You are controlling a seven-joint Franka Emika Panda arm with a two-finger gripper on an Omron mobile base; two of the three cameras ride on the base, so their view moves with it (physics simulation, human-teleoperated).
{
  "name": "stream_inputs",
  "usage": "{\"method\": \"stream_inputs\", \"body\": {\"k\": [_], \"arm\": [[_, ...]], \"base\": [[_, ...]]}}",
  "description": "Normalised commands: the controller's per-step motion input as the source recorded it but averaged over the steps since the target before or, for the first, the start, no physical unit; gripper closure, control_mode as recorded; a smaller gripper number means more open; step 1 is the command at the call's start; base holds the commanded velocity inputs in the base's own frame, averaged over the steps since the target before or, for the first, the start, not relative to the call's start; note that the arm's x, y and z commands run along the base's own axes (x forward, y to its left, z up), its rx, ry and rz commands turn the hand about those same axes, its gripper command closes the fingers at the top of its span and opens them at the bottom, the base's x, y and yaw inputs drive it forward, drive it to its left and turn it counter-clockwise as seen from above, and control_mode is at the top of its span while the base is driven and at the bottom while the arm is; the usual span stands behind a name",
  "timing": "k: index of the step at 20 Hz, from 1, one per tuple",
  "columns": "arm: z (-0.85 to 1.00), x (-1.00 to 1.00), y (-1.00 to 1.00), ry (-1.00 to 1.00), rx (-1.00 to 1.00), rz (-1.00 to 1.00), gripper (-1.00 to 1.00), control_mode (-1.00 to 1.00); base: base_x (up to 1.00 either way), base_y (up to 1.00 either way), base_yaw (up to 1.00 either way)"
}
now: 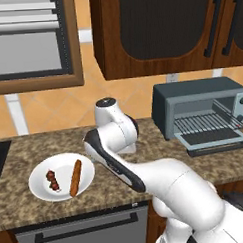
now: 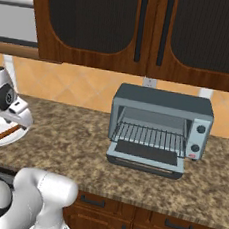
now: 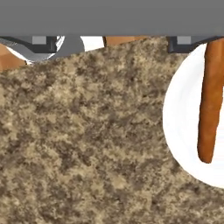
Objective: Pick up the kebab skewer and baguette bread, and place them inside the toaster oven. Close the toaster oven door and start by setting the timer.
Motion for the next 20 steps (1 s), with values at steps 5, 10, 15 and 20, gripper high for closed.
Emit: {"method": "stream_inputs", "body": {"k": [5,10,15,20], "arm": [[-0.43,0.07,0.56,0.02,0.02,-0.06,-1.0,-1.0],[-0.39,0.27,0.49,0.03,0.05,-0.01,-1.0,-1.0],[-0.39,0.22,0.45,0.05,0.1,0.0,-1.0,-1.0],[-0.28,0.19,0.41,0.16,0.01,0.0,-1.0,-1.0]], "base": [[0.0,0.0,0.0],[0.0,0.0,0.0],[0.0,0.0,0.0],[0.0,0.0,0.0]]}}
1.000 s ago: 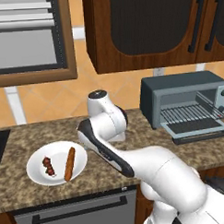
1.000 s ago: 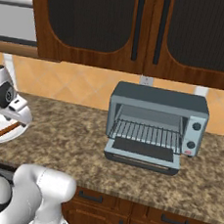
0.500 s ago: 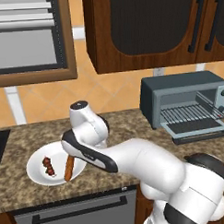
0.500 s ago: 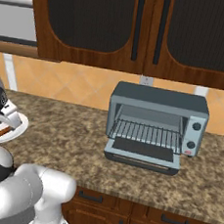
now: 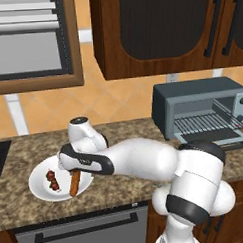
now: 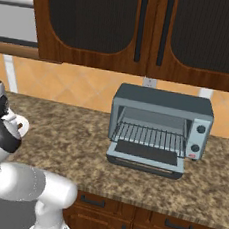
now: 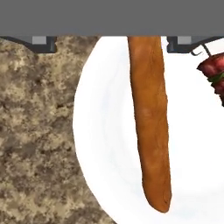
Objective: Pick up the kebab skewer and baguette bread, and place them inside the toaster oven. Close the toaster oven door and start by setting the timer.
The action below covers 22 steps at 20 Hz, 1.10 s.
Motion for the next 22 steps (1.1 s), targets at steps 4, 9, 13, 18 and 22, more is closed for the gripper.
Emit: {"method": "stream_inputs", "body": {"k": [4,9,13,18,22], "arm": [[-0.15,0.08,0.24,0.11,0.0,0.0,-1.0,-1.0],[-0.18,0.09,0.18,0.02,0.0,0.0,-1.0,-1.0],[-0.31,0.28,0.08,0.0,0.0,-0.02,-1.0,-1.0],[-0.3,0.09,0.01,0.0,0.0,-0.04,-1.0,-1.0],[-0.07,0.09,0.14,0.0,0.0,-0.03,1.0,-1.0]], "base": [[0.0,0.0,0.0],[0.0,0.0,0.0],[0.0,0.0,0.0],[0.0,0.0,0.0],[0.0,0.0,0.0]]}}
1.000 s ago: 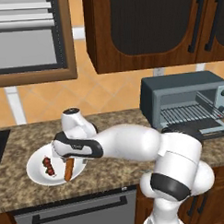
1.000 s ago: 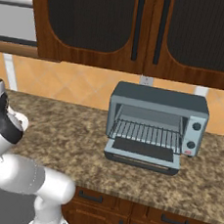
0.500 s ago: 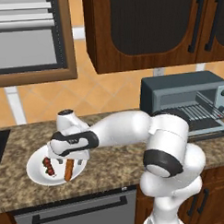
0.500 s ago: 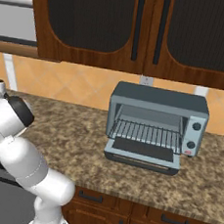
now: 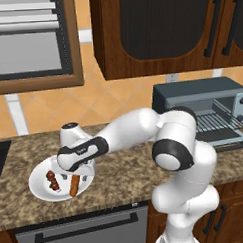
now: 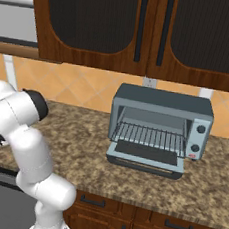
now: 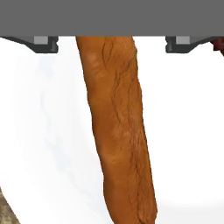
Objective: Pick up the kebab skewer and baguette bread, and place them inside the toaster oven. Close the toaster oven door and start by setting the timer.
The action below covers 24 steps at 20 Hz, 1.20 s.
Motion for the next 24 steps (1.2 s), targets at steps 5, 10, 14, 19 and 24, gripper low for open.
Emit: {"method": "stream_inputs", "body": {"k": [5,10,14,19,24], "arm": [[-0.11,0.04,0.06,0.0,0.0,-0.04,1.0,-1.0],[0.41,-0.02,-0.14,-0.01,0.06,-0.01,1.0,-1.0],[1.0,-0.3,-0.73,-0.12,0.14,0.01,1.0,-1.0],[0.97,-0.55,-1.0,-0.14,0.2,-0.09,1.0,-1.0],[0.65,-0.39,-1.0,-0.2,0.17,-0.17,1.0,-1.0]], "base": [[0.0,0.0,0.0],[0.0,0.0,0.0],[0.0,0.0,0.0],[0.0,0.0,0.0],[0.0,0.0,0.0]]}}
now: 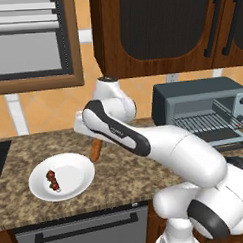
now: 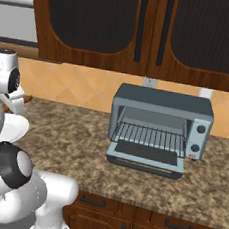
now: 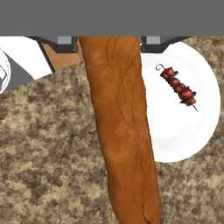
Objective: Pick up the kebab skewer and baguette bread, and place them inside the toaster oven. Close the toaster oven door and start by setting the timer.
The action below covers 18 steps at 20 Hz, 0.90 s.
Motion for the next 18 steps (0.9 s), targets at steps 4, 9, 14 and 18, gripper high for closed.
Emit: {"method": "stream_inputs", "body": {"k": [4,9,14,18], "arm": [[0.4,-0.27,-1.0,-0.1,0.08,-0.26,1.0,-1.0],[0.33,-0.17,-1.0,-0.03,0.06,-0.3,1.0,-1.0],[0.26,-0.07,-1.0,0.0,0.06,-0.31,1.0,-1.0],[0.07,-0.06,-1.0,-0.02,0.06,-0.28,1.0,-1.0]], "base": [[0.0,0.0,0.0],[0.0,0.0,0.0],[0.0,0.0,0.0],[0.0,0.0,0.0]]}}
